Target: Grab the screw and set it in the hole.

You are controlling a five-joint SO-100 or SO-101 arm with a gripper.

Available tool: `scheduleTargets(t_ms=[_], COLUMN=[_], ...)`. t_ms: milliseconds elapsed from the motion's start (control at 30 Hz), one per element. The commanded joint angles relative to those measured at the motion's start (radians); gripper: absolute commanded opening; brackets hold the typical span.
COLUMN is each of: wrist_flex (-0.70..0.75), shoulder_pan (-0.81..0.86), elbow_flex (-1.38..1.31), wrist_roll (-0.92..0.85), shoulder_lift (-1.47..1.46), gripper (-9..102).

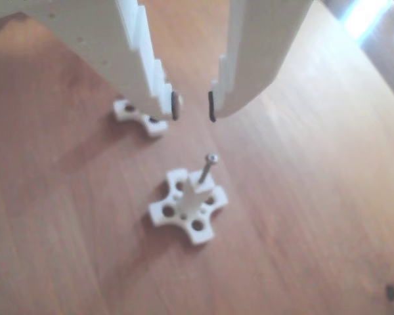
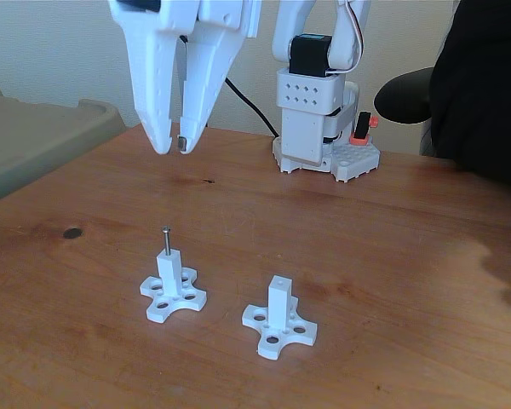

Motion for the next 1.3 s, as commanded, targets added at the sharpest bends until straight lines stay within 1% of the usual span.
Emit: scheduleTargets(t_ms=[0, 300, 733, 1100, 1267], wrist_flex=[0.015, 0.051, -0.009, -0.015, -0.005], shoulder_pan=[-0.008, -0.051, -0.040, -0.008, -0.038], elbow_flex=[-0.114, -0.179, -0.178, -0.206, -0.222], wrist_roll=[-0.006, -0.005, -0.006, -0.020, -0.014], shoulder_lift=[-0.006, -0.080, -0.173, -0.212, -0.236], gripper=[7, 9, 10, 11, 11])
